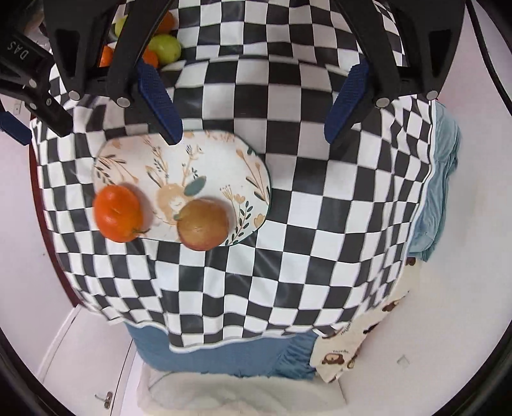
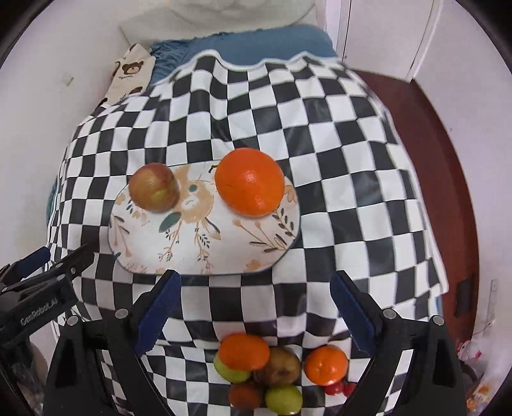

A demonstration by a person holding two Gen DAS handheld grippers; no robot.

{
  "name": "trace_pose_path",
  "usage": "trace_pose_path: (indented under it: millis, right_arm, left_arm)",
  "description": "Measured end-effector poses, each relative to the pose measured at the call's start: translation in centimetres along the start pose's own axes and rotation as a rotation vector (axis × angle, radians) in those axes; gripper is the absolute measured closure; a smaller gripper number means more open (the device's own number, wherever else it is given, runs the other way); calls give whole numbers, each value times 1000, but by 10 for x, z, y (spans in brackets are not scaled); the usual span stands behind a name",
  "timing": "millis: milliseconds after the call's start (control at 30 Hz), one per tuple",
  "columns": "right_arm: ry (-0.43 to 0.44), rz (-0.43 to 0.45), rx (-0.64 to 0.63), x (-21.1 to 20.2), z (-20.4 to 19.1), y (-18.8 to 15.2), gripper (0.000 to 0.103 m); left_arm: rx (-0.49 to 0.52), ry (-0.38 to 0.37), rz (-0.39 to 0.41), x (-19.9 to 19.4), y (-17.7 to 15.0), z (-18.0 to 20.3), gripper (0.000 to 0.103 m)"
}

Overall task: Organize fruits
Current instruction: 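Lift both tools off the plate and move back toward the fruit cluster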

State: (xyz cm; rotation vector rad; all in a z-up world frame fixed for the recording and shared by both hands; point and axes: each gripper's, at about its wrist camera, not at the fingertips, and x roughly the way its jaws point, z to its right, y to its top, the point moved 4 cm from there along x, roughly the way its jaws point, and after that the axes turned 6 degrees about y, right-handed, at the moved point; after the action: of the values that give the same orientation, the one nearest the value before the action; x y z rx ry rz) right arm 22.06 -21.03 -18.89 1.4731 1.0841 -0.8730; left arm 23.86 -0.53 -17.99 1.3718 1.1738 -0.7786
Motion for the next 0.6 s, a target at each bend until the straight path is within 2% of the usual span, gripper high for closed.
trace_pose_path:
  millis: [333,600]
  right_arm:
    - [-23,122,-56,-69,-18,-35,7]
    - [7,190,-63,-107,-27,-55,7]
  left_arm:
    - [-25,-17,111,-58,-32,-5,12]
    - [-59,-30,160,-88,-46,-15,12]
